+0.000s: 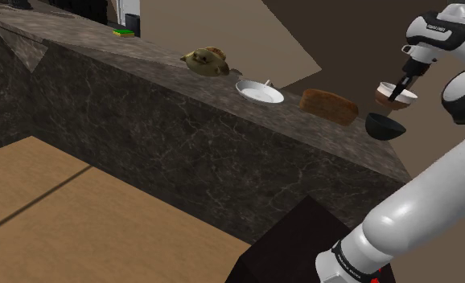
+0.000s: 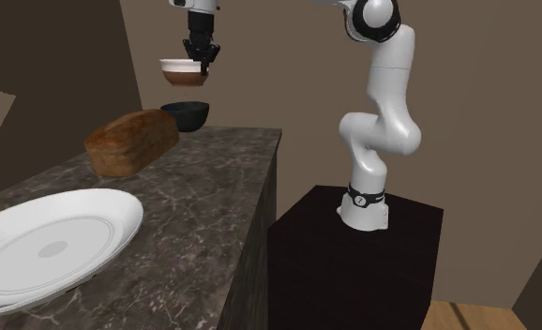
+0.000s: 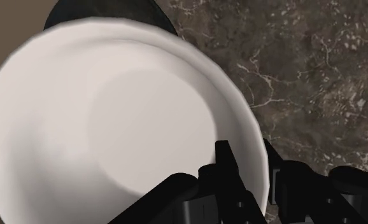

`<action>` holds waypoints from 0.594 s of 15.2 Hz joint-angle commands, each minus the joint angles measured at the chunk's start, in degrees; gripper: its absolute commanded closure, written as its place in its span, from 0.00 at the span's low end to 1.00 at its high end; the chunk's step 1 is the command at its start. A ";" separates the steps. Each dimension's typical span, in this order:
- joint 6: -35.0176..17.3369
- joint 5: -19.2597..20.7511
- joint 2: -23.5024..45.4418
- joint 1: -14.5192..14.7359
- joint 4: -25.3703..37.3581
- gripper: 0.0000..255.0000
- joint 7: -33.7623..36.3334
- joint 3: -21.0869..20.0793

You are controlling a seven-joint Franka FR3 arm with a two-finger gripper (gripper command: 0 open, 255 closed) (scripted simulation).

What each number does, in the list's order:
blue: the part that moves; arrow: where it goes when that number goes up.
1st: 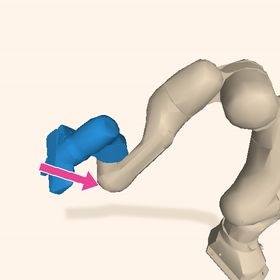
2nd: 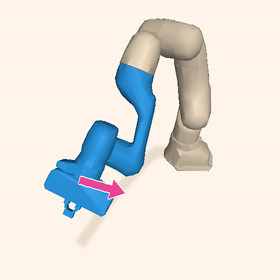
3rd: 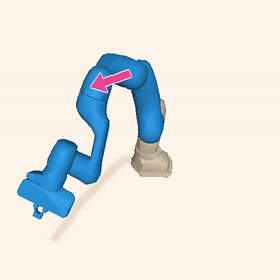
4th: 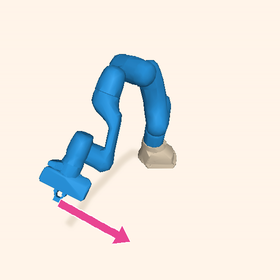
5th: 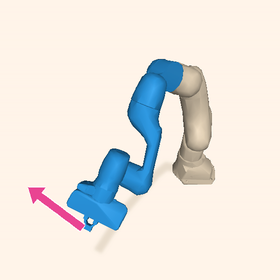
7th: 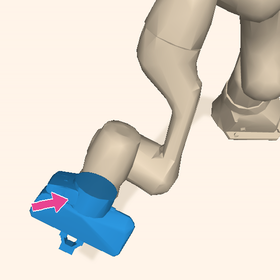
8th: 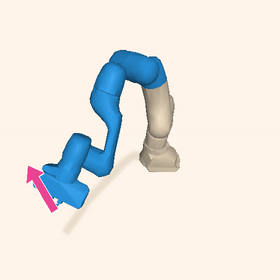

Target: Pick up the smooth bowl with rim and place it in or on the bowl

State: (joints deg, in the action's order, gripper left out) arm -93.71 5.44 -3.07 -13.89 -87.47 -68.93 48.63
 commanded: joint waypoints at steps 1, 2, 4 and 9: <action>0.15 -4.69 5.10 -2.18 3.81 1.00 -5.39 3.26; 0.69 -7.46 8.02 -3.88 6.18 1.00 -8.00 4.51; 2.32 -13.31 14.12 -8.59 11.51 1.00 -13.00 5.98; 1.72 -17.73 18.87 -13.68 13.96 1.00 -16.88 5.74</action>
State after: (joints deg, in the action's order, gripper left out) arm -91.06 -12.50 16.10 -27.86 -72.41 -85.72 54.34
